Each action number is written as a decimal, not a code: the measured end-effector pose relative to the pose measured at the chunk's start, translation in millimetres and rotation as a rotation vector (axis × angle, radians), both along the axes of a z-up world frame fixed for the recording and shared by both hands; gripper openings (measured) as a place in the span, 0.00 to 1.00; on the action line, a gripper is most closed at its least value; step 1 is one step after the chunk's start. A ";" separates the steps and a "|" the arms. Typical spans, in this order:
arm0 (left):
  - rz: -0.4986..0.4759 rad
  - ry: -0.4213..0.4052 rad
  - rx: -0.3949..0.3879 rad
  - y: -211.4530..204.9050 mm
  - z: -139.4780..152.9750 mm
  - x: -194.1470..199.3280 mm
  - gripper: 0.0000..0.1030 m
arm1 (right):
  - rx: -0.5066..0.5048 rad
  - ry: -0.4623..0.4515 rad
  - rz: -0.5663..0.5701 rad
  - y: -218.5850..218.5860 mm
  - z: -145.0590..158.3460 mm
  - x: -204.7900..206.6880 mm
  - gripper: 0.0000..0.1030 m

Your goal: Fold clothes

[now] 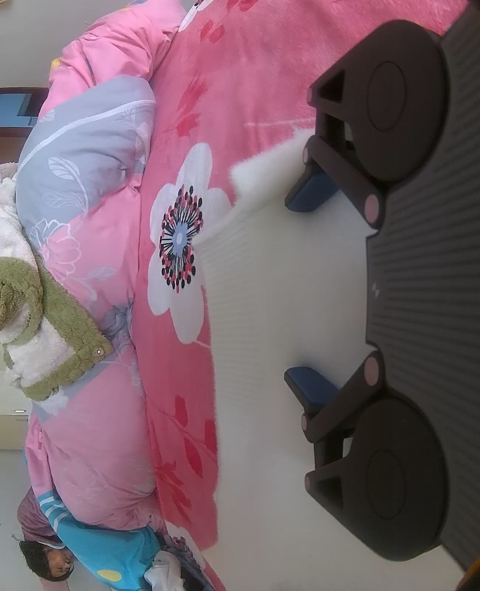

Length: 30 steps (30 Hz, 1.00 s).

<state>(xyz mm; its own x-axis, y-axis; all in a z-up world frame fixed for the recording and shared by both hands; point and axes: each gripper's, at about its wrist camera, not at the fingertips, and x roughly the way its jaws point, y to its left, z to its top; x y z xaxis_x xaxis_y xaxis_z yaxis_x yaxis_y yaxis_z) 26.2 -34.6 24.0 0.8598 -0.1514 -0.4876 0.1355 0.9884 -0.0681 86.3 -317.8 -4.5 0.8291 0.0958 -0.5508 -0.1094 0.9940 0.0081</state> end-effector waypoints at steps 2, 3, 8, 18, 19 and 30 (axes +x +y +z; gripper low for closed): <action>0.004 0.011 -0.012 1.7 0.1 18.0 0.91 | 0.001 0.000 0.000 -0.3 0.0 -0.1 0.89; 0.010 0.021 -0.011 3.5 -3.5 26.8 0.91 | 0.001 0.000 0.000 -0.4 0.0 -0.1 0.89; 0.045 0.159 -0.128 28.5 -31.7 62.6 0.91 | 0.008 -0.003 0.003 -1.8 0.0 -0.4 0.90; 0.041 0.149 -0.109 26.6 -35.3 60.5 0.92 | -0.036 0.031 0.045 5.5 30.8 6.0 0.87; 0.043 0.149 -0.104 26.1 -35.0 60.6 0.92 | -0.035 0.010 0.055 7.4 39.4 7.5 0.87; 0.055 0.163 -0.057 20.5 -35.3 62.0 0.92 | -0.046 0.139 0.014 3.5 15.3 77.6 0.77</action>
<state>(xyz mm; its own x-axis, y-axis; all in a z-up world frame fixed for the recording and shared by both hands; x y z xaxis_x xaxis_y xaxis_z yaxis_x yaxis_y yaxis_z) 88.2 -14.1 -11.3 0.7780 -0.1374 -0.6130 0.0639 0.9880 -0.1404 163.9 -314.2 10.8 0.7431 0.0782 -0.6646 -0.1238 0.9921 -0.0217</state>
